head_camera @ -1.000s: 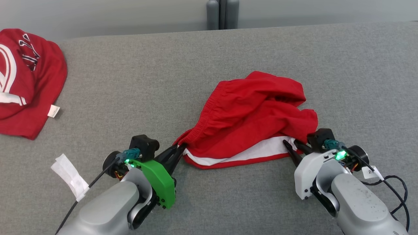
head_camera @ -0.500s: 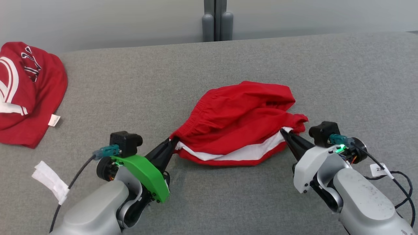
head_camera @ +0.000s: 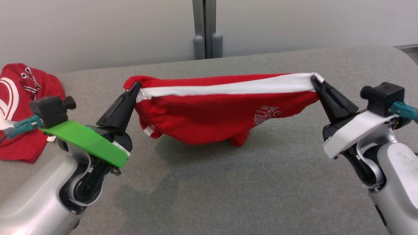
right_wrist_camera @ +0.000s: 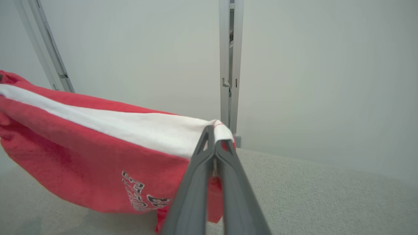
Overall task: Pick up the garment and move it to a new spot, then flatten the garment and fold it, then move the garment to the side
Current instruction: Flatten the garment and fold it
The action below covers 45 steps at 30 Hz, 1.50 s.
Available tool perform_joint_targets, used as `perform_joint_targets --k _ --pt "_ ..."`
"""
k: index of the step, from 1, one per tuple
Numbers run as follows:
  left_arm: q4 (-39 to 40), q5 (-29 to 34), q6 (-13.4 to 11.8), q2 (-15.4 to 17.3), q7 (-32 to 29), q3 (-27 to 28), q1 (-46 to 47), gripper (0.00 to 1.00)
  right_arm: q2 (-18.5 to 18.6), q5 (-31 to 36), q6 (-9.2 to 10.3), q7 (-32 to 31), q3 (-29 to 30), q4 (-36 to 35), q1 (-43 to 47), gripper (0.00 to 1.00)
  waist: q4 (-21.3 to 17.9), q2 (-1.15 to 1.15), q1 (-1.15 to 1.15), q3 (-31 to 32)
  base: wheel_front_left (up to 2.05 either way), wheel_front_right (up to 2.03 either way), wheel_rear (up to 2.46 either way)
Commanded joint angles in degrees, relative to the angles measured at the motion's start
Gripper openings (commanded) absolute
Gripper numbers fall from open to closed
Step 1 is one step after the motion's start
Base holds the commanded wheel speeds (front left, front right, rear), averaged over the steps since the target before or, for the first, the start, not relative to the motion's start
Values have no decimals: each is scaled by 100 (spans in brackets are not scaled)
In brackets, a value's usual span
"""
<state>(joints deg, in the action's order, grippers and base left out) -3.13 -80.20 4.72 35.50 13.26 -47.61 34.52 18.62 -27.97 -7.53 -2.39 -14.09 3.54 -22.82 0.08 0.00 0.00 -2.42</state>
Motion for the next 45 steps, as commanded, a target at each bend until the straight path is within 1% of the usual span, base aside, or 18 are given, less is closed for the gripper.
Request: perform_joint_targets --k 1,7,11,13,16,18,21,26,28,30,32,35,39,42,45 --pt "250 -139 -78 141 -31 116 -94 0 28 12 8 -65 122 -204 96 0 -52 0 0 117 0 0 0" --pt "1333 -479 -381 583 -383 439 198 0 -19 -10 8 -322 558 -1083 61 0 -109 0 0 296 0 0 0" --pt "1891 -418 -620 854 -742 487 469 0 -114 48 8 -444 811 -1561 -51 0 -161 0 0 337 0 0 0" --pt "2048 -383 -732 959 -937 472 629 0 -188 97 8 -509 901 -1703 -84 0 -186 0 0 334 0 0 0" --pt "2078 -315 -866 1000 -1186 380 800 0 -275 145 8 -583 954 -1759 -142 0 -212 0 0 287 0 0 0" --pt "2003 -279 -932 965 -1330 317 901 0 -323 216 8 -624 946 -1679 -198 0 -237 0 0 197 0 0 0" --pt "1756 -181 -952 845 -1507 201 1117 0 -387 305 8 -634 839 -1431 -419 0 -258 0 0 -77 0 0 0" --pt "1111 58 -803 517 -1754 84 1715 0 -357 448 8 -458 526 -711 -1253 0 -304 0 0 -677 0 0 0" --pt "741 191 -713 345 -1829 63 2077 0 -361 599 8 -273 397 -307 -1774 0 -344 0 0 -914 0 0 0" --pt "317 340 -621 137 -1844 95 2495 0 -470 707 8 -43 312 130 -2366 0 -394 0 0 -1137 0 0 0" --pt "-66 511 -442 -80 -1814 97 2928 0 -542 818 8 206 292 566 -2961 0 -433 0 0 -1323 0 0 0" --pt "-672 680 -210 -424 -1603 266 3584 0 -634 1043 8 595 412 1127 -3845 0 -476 0 0 -1586 0 0 0" --pt "-1277 906 -5 -710 -1223 442 4230 0 -844 1165 8 1025 593 1610 -4674 0 -548 0 0 -1892 0 0 0" --pt "-1541 968 101 -866 -985 501 4405 0 -943 1276 8 1251 648 1809 -4917 0 -594 0 0 -2078 0 0 0" --pt "-1735 980 200 -961 -835 351 4121 0 -1028 1282 8 1357 456 1992 -4715 0 -605 0 0 -2198 0 0 0"
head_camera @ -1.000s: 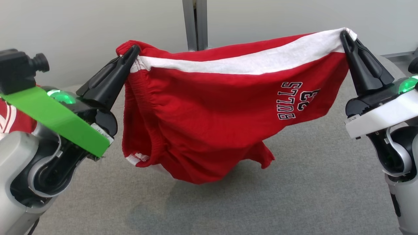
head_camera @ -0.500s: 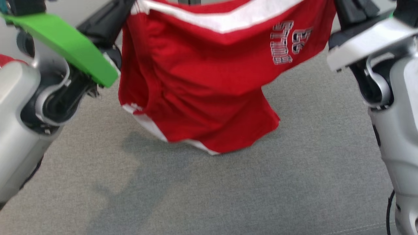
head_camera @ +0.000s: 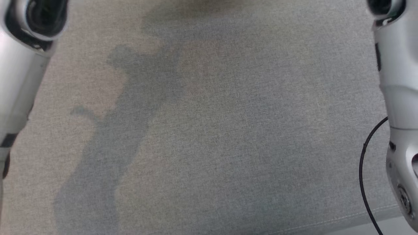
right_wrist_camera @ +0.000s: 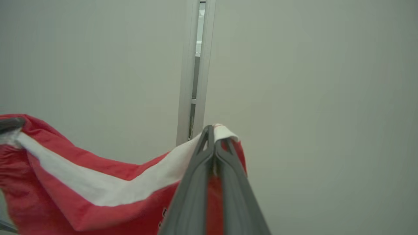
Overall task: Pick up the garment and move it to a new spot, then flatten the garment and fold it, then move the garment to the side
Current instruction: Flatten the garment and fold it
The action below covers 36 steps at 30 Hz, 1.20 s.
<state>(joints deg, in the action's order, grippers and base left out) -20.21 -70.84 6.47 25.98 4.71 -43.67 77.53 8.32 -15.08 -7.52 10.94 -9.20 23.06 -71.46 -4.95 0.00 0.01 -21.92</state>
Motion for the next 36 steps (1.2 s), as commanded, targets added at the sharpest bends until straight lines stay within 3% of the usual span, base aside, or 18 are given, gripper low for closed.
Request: perform_joint_targets --k 1,9,16,22,27,36 --pt "-70 65 50 -19 85 -117 -326 0 16 -20 7 55 -118 101 285 0 -104 0 -1 -267 0 0 0" --pt "-9 -149 106 -129 555 -658 -1584 0 125 -217 7 266 -763 297 1626 0 -72 0 -1 -242 0 0 0" --pt "517 -180 110 41 920 -1053 -2813 0 87 -412 7 397 -749 -80 2940 0 -60 0 -1 143 0 0 0" --pt "1010 57 111 98 1053 -977 -3957 0 -28 -360 7 421 -288 -844 4278 0 -63 0 -1 708 0 0 0" --pt "1679 179 40 -32 1048 -467 -5039 0 -132 -15 7 380 101 -1651 5390 0 -110 0 -1 1292 0 0 0" --pt "3089 561 -501 189 1042 57 -6543 0 -361 431 7 -285 431 -3588 6732 0 -227 0 -1 1805 0 0 0"
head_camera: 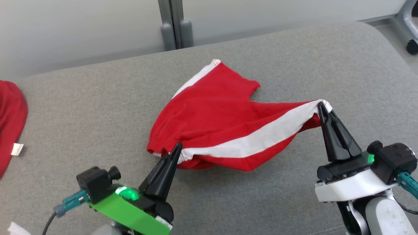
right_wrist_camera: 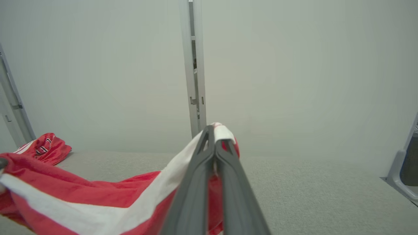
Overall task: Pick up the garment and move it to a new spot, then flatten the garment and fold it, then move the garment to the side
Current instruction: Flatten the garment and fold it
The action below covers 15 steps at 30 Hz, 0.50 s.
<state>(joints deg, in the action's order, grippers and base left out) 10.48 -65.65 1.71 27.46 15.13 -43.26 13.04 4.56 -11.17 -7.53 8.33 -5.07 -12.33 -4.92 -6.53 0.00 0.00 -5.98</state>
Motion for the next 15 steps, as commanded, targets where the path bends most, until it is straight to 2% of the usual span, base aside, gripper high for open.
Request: perform_joint_targets --k 1,7,12,15 --pt "126 44 -76 54 0 36 -198 0 2 73 9 -103 24 -207 143 0 -56 0 0 212 0 0 0" --pt "302 40 -217 -66 -2 -53 -556 0 -36 139 9 -446 107 -531 292 0 171 0 0 49 0 0 0" --pt "-28 -119 -125 -420 -1 -106 -633 0 -18 36 9 -572 287 -111 83 0 470 0 0 -213 0 0 0" --pt "-388 -203 -21 -792 0 -6 -620 0 164 13 9 -562 408 382 -356 0 727 0 0 -443 0 0 0"
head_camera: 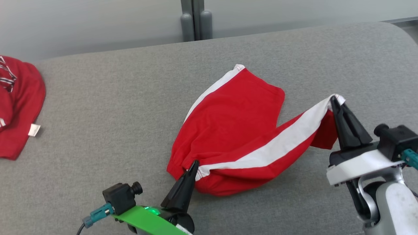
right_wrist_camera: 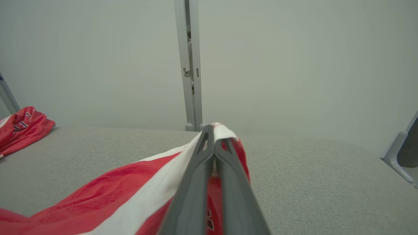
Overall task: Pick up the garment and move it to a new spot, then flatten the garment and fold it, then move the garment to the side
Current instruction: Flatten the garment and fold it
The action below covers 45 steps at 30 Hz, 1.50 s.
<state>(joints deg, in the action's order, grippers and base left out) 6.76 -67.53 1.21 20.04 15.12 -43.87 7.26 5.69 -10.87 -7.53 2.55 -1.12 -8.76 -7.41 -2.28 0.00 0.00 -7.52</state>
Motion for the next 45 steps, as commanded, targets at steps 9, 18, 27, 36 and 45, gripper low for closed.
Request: perform_joint_targets --k 9,18,27,36,45 --pt "-856 -312 266 -837 1 514 384 0 579 -124 9 -173 -185 1370 -1748 0 891 0 0 -764 0 0 0" --pt "-1920 -626 441 -1352 -47 755 1158 0 973 -169 9 -432 -1017 3355 -3510 0 1244 0 0 -1312 0 0 0" --pt "-2582 -800 566 -1570 -17 860 1546 0 1036 -401 9 -273 -1760 4889 -4631 0 1362 0 0 -1500 0 0 0" --pt "-2930 -526 529 -1559 -32 646 1738 3 943 -671 9 64 -2417 6017 -5106 91 1389 0 0 -1434 0 0 0" --pt "-2767 59 266 -1198 -25 330 1517 100 933 -1140 9 411 -3047 6629 -5176 100 1360 0 0 -1030 0 0 0"
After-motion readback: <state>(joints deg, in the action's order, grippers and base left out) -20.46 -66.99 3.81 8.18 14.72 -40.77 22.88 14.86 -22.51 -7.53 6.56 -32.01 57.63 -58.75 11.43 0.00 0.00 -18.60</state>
